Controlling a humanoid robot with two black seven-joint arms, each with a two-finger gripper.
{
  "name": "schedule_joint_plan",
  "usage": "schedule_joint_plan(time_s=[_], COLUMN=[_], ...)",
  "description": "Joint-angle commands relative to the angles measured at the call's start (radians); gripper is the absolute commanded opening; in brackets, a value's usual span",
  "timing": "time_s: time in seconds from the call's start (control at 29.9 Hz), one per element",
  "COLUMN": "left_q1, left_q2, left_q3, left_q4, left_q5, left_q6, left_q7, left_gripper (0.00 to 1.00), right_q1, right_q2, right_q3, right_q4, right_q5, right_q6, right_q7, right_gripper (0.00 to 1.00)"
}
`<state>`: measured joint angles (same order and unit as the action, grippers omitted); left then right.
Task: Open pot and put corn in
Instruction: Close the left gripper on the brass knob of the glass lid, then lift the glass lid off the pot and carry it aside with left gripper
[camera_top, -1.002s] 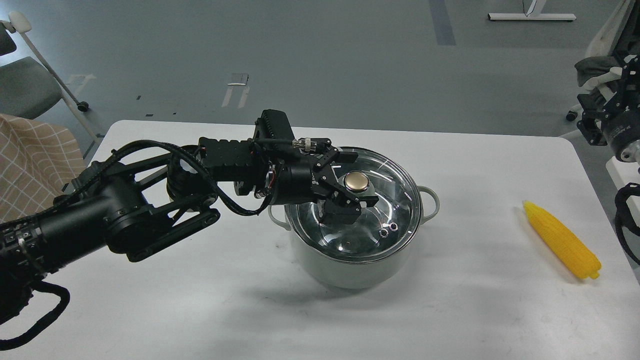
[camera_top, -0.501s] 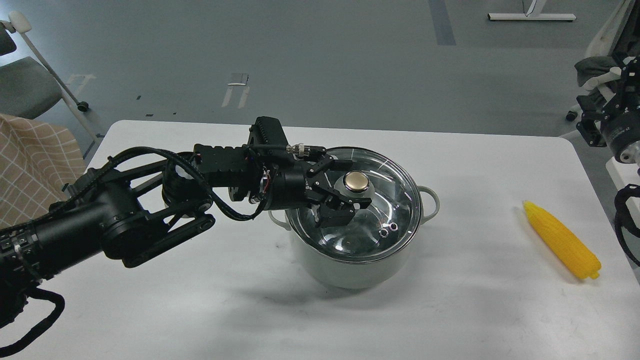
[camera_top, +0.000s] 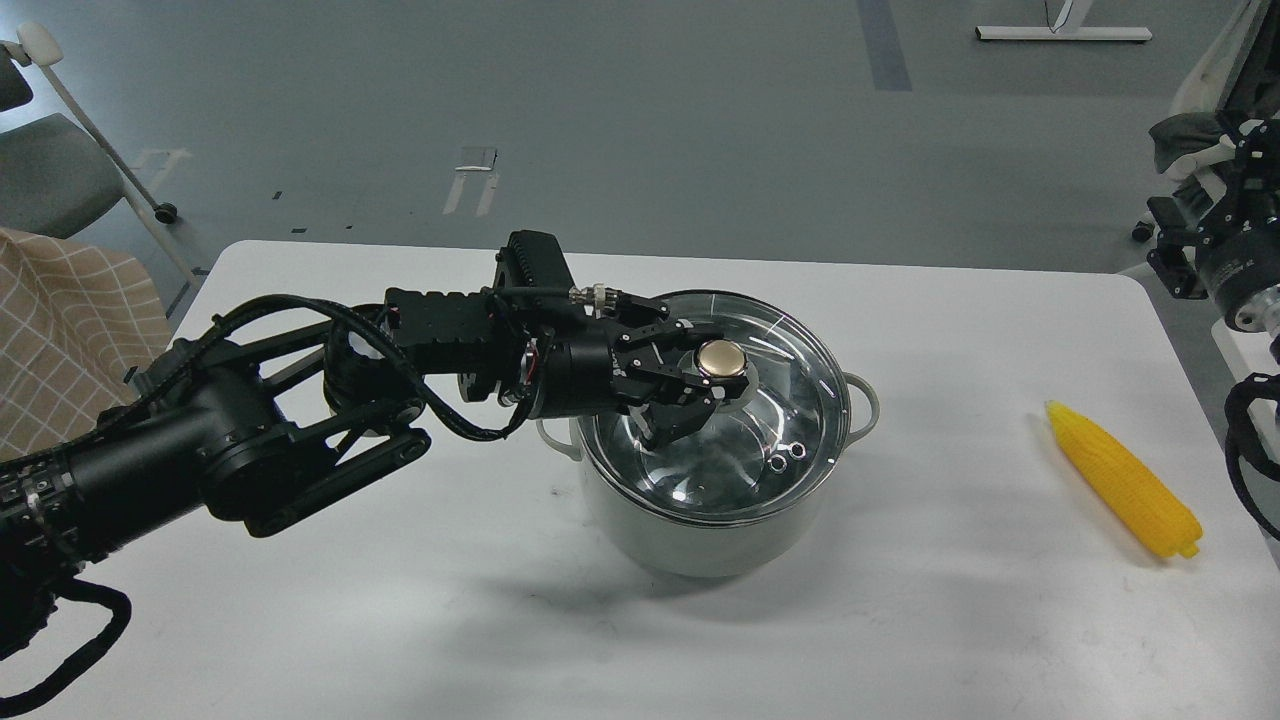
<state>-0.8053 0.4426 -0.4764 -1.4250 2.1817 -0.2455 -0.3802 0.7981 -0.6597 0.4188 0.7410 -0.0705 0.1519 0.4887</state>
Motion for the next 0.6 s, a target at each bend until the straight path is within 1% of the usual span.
schedule_joint_plan(time_s=[0.0, 0.1, 0.2, 0.23, 0.3, 0.37, 0.4, 0.43, 0.5, 0.53, 0.57], left_q1=[-0.009, -0.047, -0.112, -0.136, -0.153, -0.156, -0.153, -0.144, -0.138, -0.118, -0.101], left_q2=[0.007, 0.054, 0.129, 0.178, 0.228, 0.350, 0.382, 0.442, 0.491, 0.531, 0.550], left_q3=[-0.021, -0.080, -0.087, -0.088, -0.088, -0.102, -0.105, -0.107, -0.097, -0.093, -0.093], left_q4=[-0.018, -0.052, -0.055, -0.055, -0.057, -0.074, -0.077, -0.078, -0.078, -0.078, -0.078], left_q5=[0.000, 0.000, 0.000, 0.000, 0.000, -0.064, -0.080, -0.110, -0.129, -0.135, -0.138], left_q6=[0.011, 0.003, 0.006, 0.008, 0.012, 0.028, 0.032, 0.047, 0.072, 0.112, 0.133], left_q7=[-0.002, -0.002, -0.005, -0.015, -0.031, -0.057, -0.063, -0.078, -0.097, -0.109, -0.109], left_gripper=[0.11, 0.11, 0.11, 0.11, 0.11, 0.11, 0.11, 0.11, 0.11, 0.12, 0.12], right_q1=[-0.004, -0.004, -0.004, -0.004, -0.004, -0.004, -0.004, -0.004, -0.004, -0.004, -0.004], right_q2=[-0.001, 0.000, 0.000, 0.000, 0.002, 0.003, 0.003, 0.003, 0.003, 0.003, 0.005], right_q3=[0.000, 0.000, 0.000, 0.000, 0.002, 0.000, 0.002, 0.000, 0.000, 0.000, 0.000], right_q4=[0.001, 0.003, 0.014, 0.020, 0.021, 0.023, 0.021, 0.021, 0.021, 0.020, 0.020], right_q5=[0.000, 0.000, 0.000, -0.002, -0.002, -0.002, -0.002, -0.002, -0.002, -0.003, -0.003], right_q6=[0.000, 0.000, 0.000, 0.000, 0.000, 0.000, 0.000, 0.000, 0.000, 0.000, 0.000], right_q7=[0.000, 0.000, 0.000, 0.000, 0.000, 0.000, 0.000, 0.000, 0.000, 0.000, 0.000], right_gripper=[1.00, 1.00, 1.00, 1.00, 1.00, 1.00, 1.00, 1.00, 1.00, 1.00, 1.00])
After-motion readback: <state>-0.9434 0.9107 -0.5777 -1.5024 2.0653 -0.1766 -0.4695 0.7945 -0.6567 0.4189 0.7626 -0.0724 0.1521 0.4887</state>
